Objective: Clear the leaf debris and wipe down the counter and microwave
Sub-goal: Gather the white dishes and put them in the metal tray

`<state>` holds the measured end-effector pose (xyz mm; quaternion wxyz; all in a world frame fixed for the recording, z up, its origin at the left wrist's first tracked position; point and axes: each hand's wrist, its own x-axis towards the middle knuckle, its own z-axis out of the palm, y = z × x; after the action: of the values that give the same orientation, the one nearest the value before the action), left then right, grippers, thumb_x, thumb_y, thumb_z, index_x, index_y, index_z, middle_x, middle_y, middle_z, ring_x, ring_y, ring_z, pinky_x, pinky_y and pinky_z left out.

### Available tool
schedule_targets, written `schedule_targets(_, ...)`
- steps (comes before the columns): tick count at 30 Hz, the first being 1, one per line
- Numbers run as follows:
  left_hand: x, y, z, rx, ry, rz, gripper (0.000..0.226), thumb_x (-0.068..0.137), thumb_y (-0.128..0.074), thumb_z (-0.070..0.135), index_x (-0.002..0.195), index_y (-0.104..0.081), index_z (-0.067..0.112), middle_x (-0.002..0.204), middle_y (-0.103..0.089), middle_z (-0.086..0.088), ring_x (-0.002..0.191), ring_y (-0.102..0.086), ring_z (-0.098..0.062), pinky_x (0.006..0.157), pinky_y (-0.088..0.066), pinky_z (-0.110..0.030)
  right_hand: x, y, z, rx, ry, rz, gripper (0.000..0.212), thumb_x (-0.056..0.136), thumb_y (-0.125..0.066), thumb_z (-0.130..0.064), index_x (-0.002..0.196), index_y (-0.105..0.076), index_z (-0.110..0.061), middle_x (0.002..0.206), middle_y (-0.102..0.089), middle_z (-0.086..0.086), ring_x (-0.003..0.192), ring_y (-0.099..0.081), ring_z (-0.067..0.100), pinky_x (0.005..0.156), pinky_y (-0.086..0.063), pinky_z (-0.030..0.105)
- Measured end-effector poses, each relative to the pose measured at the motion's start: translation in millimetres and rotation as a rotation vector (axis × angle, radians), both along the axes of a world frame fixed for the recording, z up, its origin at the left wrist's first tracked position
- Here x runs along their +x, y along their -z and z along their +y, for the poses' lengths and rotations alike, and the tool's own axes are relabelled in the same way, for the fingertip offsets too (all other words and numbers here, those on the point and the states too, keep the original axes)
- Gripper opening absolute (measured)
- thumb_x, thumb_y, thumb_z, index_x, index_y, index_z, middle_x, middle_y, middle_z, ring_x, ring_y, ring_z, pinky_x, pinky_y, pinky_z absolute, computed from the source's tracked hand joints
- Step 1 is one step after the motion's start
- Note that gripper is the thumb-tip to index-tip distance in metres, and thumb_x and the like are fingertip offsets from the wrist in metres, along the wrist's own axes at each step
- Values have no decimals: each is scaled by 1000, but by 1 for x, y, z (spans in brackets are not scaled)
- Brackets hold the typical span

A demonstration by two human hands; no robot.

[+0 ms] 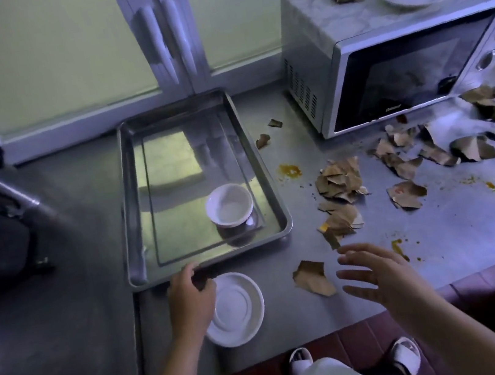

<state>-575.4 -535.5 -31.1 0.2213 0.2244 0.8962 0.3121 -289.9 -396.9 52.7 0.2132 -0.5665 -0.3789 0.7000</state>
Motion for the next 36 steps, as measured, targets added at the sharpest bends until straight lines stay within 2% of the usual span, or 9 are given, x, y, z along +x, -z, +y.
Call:
schedule_targets(3,1,12,-26,-161,55,-103,51,83,-71,15,132,-58,13,127,-61,-10,116,-59,-30,93,-48,-38,-14,2,-4,2,-92,11,15,96,-61,-10,103,-74,-12,105,-73,14,92,-73,31,77,-60,42)
schedule_targets(6,9,17,-35,-127,34,-126,18,78,-63,5,91,-66,17,88,-70,2,83,-67,-25,74,-54,-40,-20,4,-7,-11,-154,15,16,96,-60,-9,104,-74,-11,101,-74,16,87,-73,28,80,-59,41)
schedule_targets(10,18,13,-35,-87,-6,-117,36,77,-55,-2,74,-61,33,74,-65,10,73,-62,-17,60,-48,-27,-10,9,-6,-18,-163,-3,15,96,-59,-8,101,-73,-8,103,-72,18,91,-71,32,85,-55,46)
schedule_targets(12,21,6,-31,-22,-6,-169,47,79,-58,-5,78,-61,42,78,-68,15,78,-64,-13,62,-48,-21,2,13,-4,-23,-130,-21,14,95,-60,-8,99,-74,-9,106,-72,18,97,-71,37,87,-56,48)
schedule_targets(15,33,-12,-22,108,-3,-306,47,83,-61,-6,92,-73,39,86,-73,9,85,-69,-18,71,-61,-41,26,17,5,-30,-89,-26,14,94,-63,-9,96,-76,-12,107,-72,17,97,-71,37,86,-57,47)
schedule_targets(19,68,-53,12,294,30,-411,54,87,-61,-8,90,-76,44,89,-75,9,78,-71,-9,59,-61,-37,63,17,22,3,-90,-13,13,93,-66,-10,100,-75,-16,109,-71,20,94,-72,31,82,-58,45)
schedule_targets(24,141,-103,72,493,53,-580,38,87,-66,-7,105,-76,25,99,-74,-3,85,-73,-16,60,-60,-35,114,-3,52,55,-82,137,24,88,-71,-21,111,-74,-25,116,-68,12,101,-71,29,76,-61,40)
schedule_targets(28,213,-120,117,554,67,-728,35,87,-66,-6,118,-69,10,107,-69,-17,82,-71,-24,56,-58,-33,160,-25,78,88,-49,279,51,64,-79,-36,113,-75,-21,108,-74,17,98,-72,33,71,-60,39)
schedule_targets(36,331,-130,199,561,156,-830,37,85,-69,3,121,-69,12,118,-70,-12,97,-69,-25,62,-58,-33,272,-40,133,219,124,349,36,78,-73,-14,113,-73,-22,107,-76,11,93,-74,31,69,-61,42)
